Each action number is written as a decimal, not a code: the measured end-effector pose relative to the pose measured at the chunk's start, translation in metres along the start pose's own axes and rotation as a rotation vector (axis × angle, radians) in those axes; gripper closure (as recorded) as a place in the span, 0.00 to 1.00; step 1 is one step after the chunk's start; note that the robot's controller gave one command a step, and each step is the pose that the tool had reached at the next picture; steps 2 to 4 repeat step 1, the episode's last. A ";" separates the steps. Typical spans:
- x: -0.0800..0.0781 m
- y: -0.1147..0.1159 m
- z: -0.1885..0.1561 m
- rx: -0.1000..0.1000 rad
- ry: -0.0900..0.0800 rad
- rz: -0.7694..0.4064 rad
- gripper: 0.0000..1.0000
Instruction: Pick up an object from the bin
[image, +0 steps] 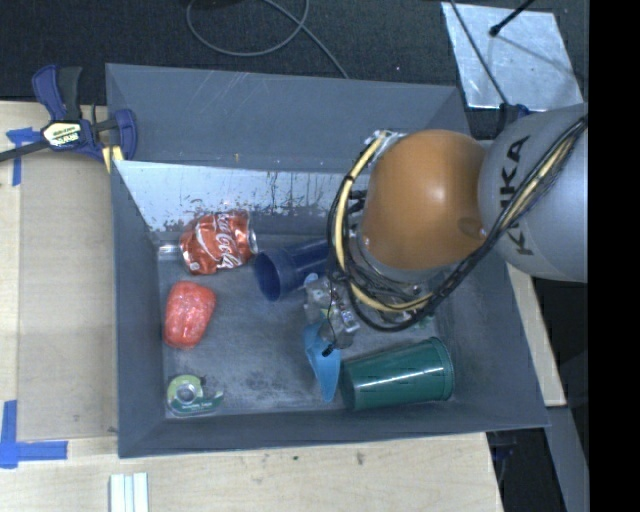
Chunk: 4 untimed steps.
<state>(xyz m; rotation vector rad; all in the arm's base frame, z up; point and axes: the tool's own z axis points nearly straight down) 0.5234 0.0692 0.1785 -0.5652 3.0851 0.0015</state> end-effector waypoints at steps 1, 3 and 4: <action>0.007 -0.010 -0.053 -0.003 0.004 0.014 1.00; 0.007 -0.010 -0.053 -0.003 0.004 0.014 1.00; 0.007 -0.010 -0.053 -0.003 0.004 0.014 1.00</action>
Offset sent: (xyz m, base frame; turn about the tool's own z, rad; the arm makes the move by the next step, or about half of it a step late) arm 0.0038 -0.0006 0.1551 0.0664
